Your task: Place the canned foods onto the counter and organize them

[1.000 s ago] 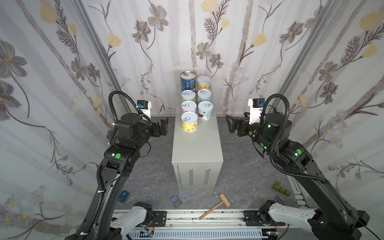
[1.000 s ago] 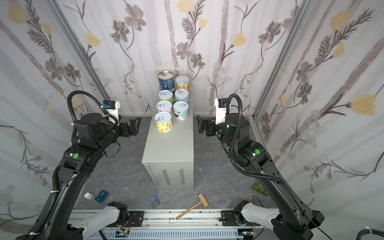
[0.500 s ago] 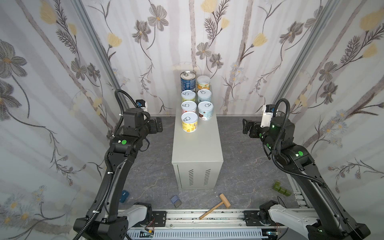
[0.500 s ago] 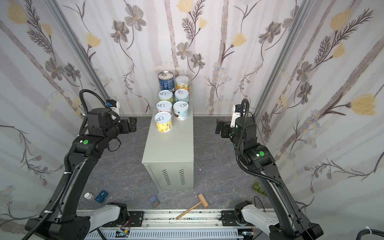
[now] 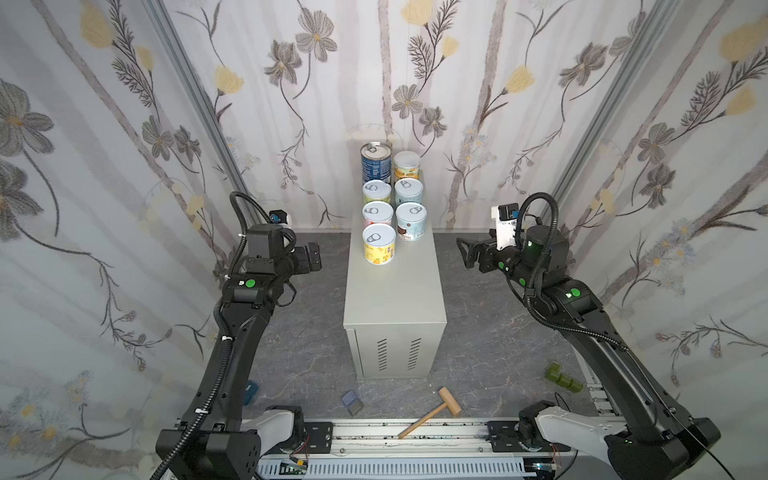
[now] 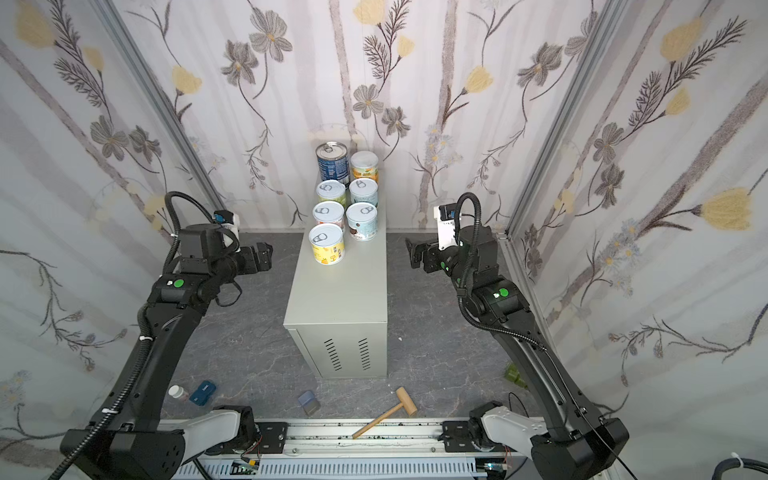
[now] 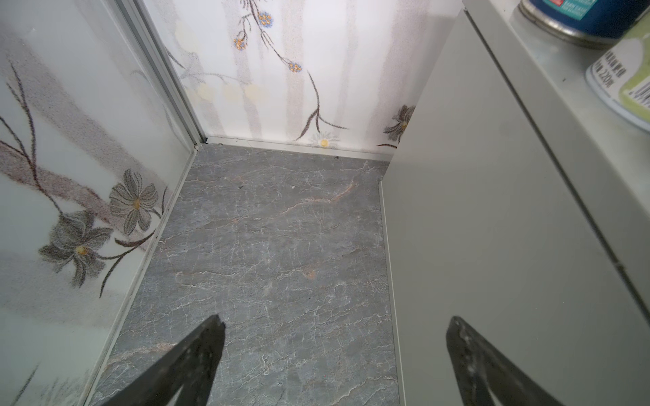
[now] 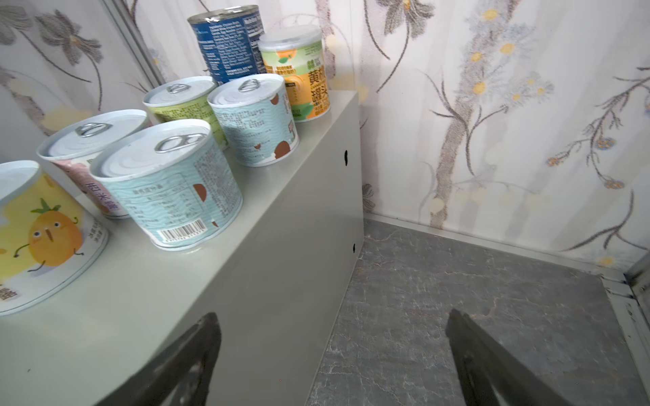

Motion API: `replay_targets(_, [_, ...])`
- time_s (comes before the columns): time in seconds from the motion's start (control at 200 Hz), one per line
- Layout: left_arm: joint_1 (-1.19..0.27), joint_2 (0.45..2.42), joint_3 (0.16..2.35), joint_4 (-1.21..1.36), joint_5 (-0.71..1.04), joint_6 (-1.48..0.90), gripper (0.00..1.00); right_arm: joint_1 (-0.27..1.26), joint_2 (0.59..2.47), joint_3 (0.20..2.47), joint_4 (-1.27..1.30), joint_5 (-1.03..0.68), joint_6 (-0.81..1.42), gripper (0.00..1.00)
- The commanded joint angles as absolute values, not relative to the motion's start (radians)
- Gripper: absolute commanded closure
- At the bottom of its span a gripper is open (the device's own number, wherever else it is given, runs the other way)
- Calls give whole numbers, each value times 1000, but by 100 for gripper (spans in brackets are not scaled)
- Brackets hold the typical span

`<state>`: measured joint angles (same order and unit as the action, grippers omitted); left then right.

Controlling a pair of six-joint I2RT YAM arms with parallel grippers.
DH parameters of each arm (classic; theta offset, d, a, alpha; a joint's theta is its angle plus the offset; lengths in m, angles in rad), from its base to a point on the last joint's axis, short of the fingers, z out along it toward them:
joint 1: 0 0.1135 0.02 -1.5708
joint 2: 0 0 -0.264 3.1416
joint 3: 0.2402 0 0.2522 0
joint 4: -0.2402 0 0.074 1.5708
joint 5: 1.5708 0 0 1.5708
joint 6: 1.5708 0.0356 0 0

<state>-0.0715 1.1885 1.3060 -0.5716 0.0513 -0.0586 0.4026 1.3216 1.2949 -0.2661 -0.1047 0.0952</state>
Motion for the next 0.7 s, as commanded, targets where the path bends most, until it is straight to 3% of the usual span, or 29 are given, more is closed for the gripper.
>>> replay_targets(0.0, [-62, 1180, 1270, -514, 73, -31, 0, 402, 1341, 1310, -181, -241, 19, 0])
replay_targets(0.185, [-51, 1170, 1197, -424, 90, -6, 0, 430, 1424, 1382, -171, -291, -15, 0])
replay_targets(0.699, [-25, 1159, 1205, -358, 238, 61, 0, 557, 1589, 1524, -172, -158, 1, 0])
